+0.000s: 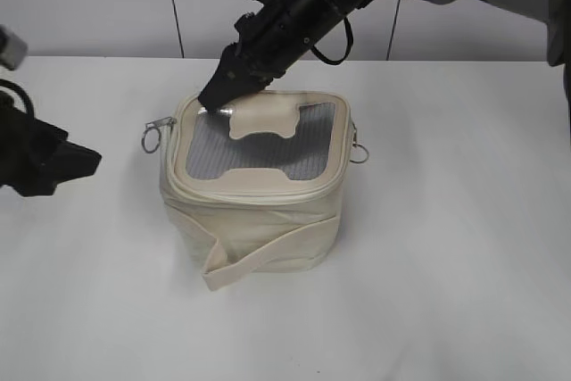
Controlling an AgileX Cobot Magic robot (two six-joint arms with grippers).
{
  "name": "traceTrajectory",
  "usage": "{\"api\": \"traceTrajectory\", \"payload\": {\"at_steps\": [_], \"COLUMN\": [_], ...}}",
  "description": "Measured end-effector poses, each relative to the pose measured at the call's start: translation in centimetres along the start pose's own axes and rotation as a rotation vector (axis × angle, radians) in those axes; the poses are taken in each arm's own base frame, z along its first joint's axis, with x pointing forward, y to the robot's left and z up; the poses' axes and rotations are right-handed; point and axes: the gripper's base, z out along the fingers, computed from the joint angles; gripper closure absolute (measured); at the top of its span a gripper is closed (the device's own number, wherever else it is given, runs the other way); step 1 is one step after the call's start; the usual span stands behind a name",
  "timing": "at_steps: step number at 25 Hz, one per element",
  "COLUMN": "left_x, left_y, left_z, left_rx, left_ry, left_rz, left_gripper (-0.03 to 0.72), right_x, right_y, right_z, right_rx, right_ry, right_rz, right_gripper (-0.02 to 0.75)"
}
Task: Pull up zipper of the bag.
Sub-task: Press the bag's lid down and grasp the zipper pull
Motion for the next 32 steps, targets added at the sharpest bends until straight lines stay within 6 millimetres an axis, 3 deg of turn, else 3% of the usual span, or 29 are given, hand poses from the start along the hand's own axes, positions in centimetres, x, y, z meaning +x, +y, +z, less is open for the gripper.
{"api": "traceTrajectory", "payload": {"at_steps": [7, 13, 20, 29, 32], "left_x": [-1.7, -2.1, -1.7, -3.5, -3.4], "left_y": [-1.1, -1.9, -1.3, -0.9, -0.9], "left_z": [3.8, 4.9, 5.9, 6.9, 7.7], "left_rx": [0.014, 0.002, -0.046, -0.037, -0.018], "left_ry": [0.026, 0.030, 0.049, 0.023, 0.043], "left_rz": [0.071, 0.109, 0.097, 0.095, 0.092], "left_gripper": [0.247, 0.239, 0.239, 0.242, 0.322], "right_x": [0.0, 0.0, 0.0, 0.0, 0.0], "right_y": [0.0, 0.0, 0.0, 0.0, 0.0], "right_z": [0.0, 0.0, 0.0, 0.0, 0.0], "right_rx": [-0.001, -0.002, -0.002, -0.002, -0.002], "right_ry": [-0.001, 0.000, 0.000, 0.000, 0.000], "right_rz": [0.015, 0.019, 0.020, 0.022, 0.022], "right_gripper": [0.645, 0.645, 0.645, 0.645, 0.645]}}
